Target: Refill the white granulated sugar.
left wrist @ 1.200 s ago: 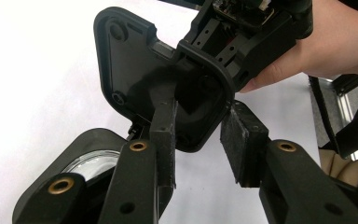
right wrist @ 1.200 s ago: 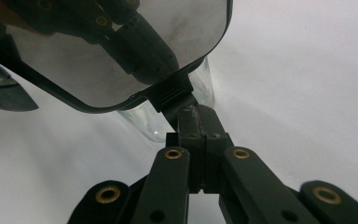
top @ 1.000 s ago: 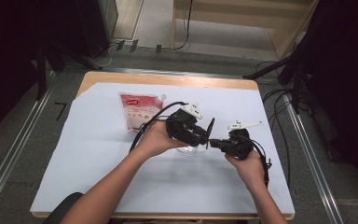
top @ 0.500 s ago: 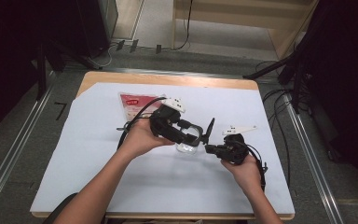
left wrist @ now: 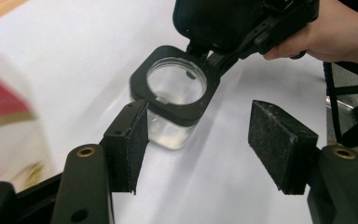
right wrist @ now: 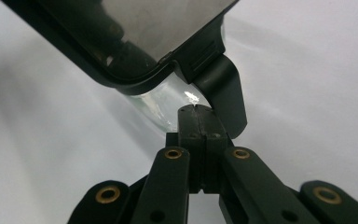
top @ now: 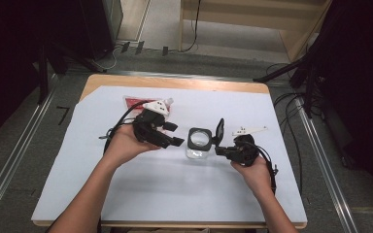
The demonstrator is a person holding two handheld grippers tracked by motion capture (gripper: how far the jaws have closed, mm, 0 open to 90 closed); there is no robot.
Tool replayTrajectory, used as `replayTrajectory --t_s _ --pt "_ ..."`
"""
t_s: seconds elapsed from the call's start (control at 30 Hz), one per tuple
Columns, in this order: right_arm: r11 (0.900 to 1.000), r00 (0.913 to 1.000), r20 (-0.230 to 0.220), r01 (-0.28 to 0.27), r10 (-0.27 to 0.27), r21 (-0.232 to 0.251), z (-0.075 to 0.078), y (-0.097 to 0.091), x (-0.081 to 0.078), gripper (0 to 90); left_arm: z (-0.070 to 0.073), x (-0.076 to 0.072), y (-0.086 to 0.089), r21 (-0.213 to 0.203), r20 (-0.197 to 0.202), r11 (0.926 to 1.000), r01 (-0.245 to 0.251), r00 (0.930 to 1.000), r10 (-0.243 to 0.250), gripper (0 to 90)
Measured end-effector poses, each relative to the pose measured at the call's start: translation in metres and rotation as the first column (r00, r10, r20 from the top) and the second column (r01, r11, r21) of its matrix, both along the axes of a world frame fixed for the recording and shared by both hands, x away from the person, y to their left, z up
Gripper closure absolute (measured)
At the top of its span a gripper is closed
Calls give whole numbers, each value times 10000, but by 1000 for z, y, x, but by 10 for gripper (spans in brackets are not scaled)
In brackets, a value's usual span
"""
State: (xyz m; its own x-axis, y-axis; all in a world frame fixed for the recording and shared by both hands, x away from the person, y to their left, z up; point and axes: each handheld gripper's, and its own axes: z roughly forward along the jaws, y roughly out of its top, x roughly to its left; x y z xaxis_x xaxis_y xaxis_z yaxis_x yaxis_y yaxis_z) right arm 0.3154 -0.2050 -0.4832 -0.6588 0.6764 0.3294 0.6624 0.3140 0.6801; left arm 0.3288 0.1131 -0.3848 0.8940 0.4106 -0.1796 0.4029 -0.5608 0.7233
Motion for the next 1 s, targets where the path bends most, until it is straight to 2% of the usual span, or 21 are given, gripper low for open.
replayTrajectory --t_s 0.43,0.5,0.63,0.77,1.0 --pt "9992 9993 -32 376 -376 110 -2 -9 18 900 5 -6 46 -166 70 9966 -803 9967 805 407" --pt "9993 9993 -1 384 -384 -3 -2 -8 18 900 6 -7 52 -199 108 9955 -924 9956 926 410" --pt "9992 9992 161 380 -379 -105 0 -8 15 869 7 -7 64 -185 106 9944 -1042 9945 1044 411" --pt "9992 9989 281 385 -387 52 5 -14 7 822 7 -4 78 -132 -146 9934 -1143 9934 1141 411" --pt "9987 9978 596 273 -298 423 14 -21 -11 714 8 0 97 -211 -143 9882 -1515 9884 1513 412"
